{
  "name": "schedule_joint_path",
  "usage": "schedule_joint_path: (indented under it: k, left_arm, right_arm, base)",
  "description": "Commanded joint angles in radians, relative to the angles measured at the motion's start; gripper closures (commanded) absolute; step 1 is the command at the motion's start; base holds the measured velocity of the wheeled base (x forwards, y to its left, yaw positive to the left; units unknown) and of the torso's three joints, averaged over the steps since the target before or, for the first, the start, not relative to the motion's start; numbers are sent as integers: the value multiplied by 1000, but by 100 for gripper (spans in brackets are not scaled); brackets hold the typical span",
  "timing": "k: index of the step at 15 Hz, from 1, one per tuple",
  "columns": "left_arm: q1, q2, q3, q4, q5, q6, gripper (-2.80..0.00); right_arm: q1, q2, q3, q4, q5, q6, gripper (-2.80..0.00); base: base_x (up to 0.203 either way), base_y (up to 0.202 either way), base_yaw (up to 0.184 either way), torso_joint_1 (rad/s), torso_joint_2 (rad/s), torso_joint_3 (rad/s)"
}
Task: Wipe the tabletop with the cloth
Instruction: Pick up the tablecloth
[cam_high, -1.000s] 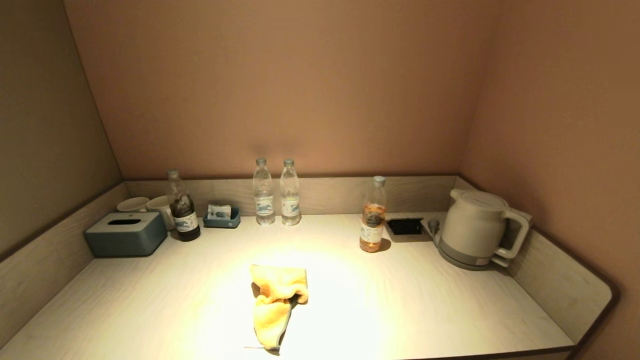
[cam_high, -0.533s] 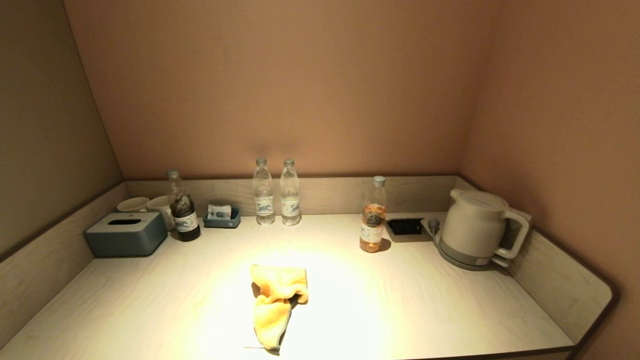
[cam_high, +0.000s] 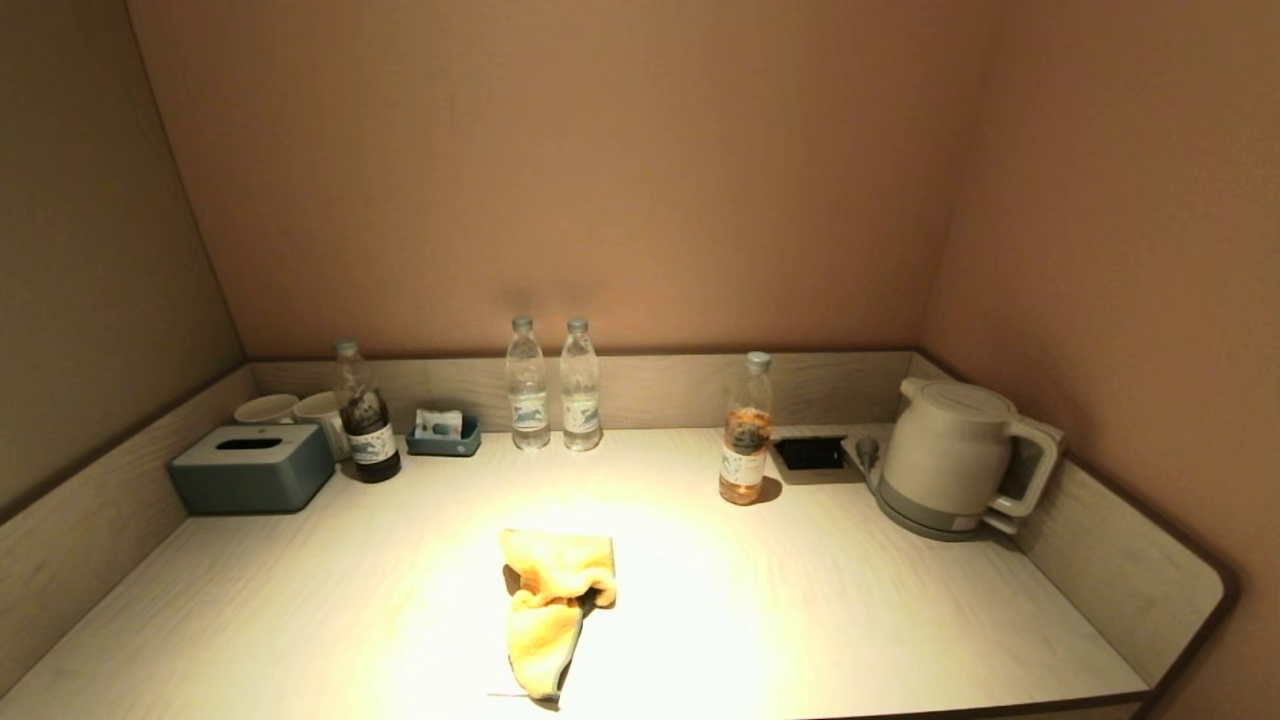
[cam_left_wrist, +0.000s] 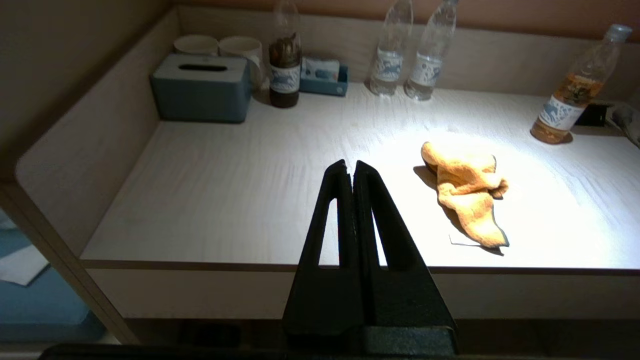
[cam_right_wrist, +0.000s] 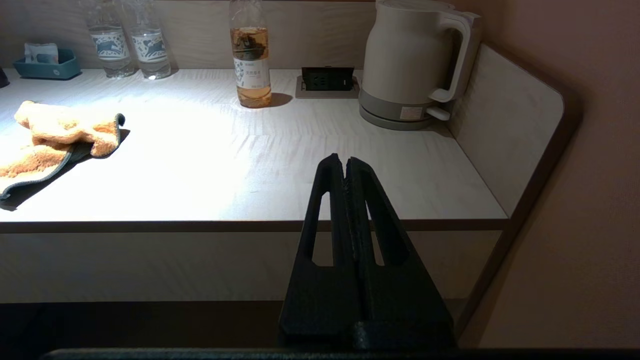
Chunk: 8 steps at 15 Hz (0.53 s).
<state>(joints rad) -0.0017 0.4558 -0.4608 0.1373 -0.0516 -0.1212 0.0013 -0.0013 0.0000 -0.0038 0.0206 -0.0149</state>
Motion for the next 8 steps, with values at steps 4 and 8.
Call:
schedule_joint_path:
  k: [4,8]
  left_arm:
    - [-44,788,-308,40,-86,-92,0]
    - [-178,1155,-514,102,-119,-141,0]
  right_arm:
    - [0,1,0,-1,1,0,0]
    - [0,1,0,-1,1,0,0]
  base:
    - [0,0,0,0,0,0]
    - [0,0,0,0,0,0]
